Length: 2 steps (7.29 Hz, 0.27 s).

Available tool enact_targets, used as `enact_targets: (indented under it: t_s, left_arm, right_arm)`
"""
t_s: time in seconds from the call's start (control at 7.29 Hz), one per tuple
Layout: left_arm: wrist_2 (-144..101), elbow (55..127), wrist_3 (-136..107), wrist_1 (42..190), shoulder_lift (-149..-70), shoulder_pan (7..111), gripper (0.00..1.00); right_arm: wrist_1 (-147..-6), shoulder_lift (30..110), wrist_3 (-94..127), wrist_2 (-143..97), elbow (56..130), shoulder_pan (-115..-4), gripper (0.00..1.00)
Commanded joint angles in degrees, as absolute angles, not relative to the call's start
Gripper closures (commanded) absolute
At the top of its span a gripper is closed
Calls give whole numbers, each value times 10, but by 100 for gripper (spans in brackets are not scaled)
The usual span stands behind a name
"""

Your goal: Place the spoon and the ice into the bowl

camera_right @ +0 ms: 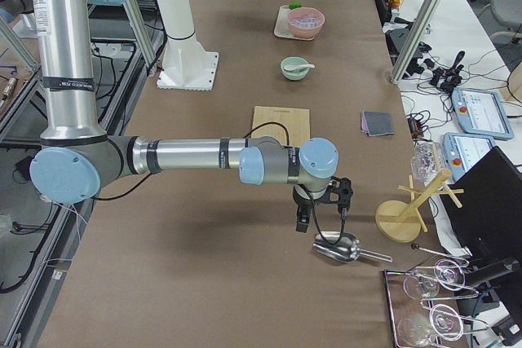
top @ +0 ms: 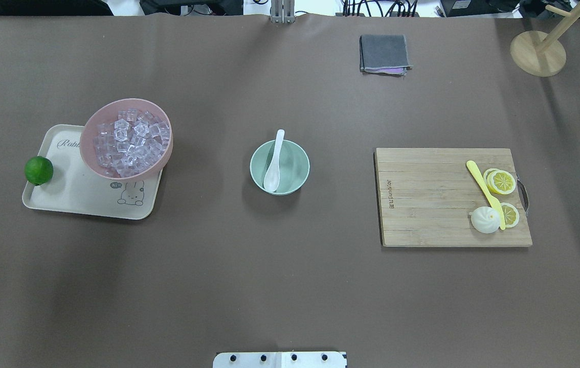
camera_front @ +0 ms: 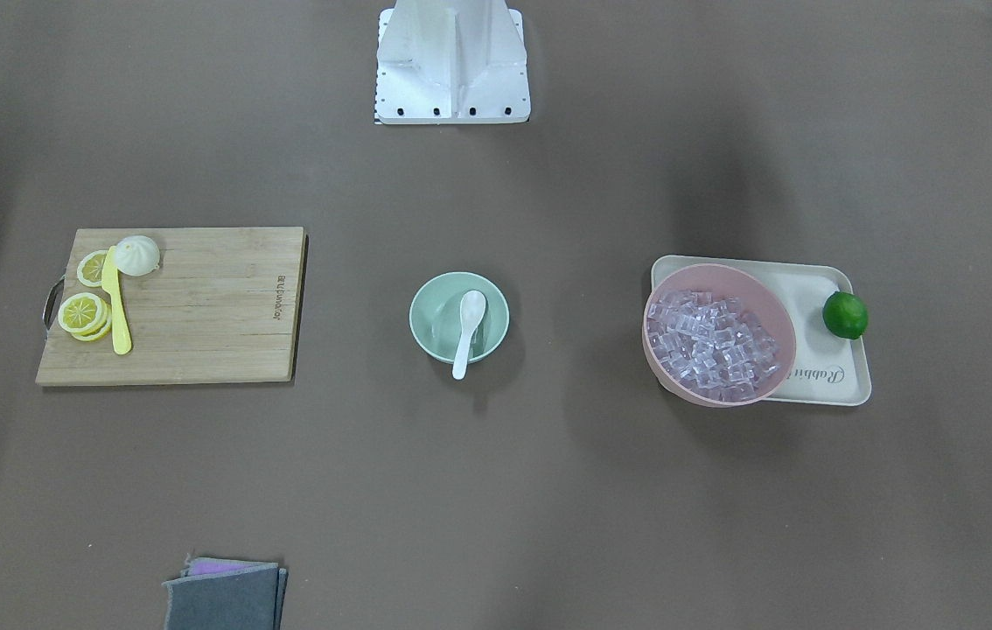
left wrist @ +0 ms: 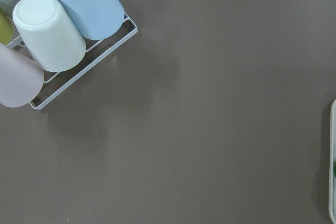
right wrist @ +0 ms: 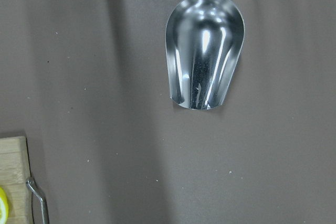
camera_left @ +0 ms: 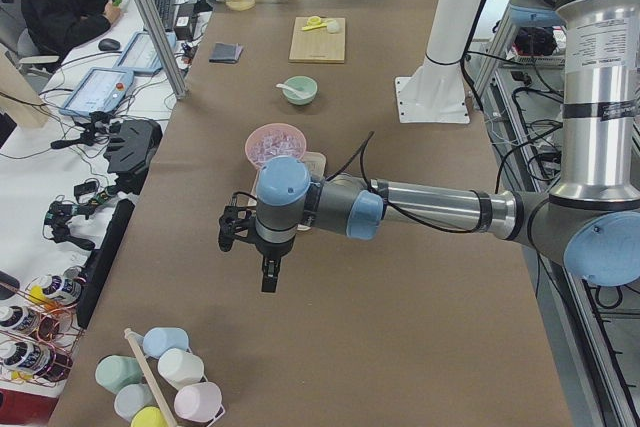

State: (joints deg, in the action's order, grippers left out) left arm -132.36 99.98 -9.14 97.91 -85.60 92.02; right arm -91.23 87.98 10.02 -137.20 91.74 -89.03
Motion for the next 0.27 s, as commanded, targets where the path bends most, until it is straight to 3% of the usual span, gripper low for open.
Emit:
enact_targets:
  t_s: [0.0,0.14]
  left_arm:
    - [-1323,999,-91,979,-856,920,2]
    - [-1324,999,-88,979,-856,920,2]
  right_arm:
    - [-912,880,100,-1372,917,-890,0]
    - [-912,880,100,-1372,918,-890,0]
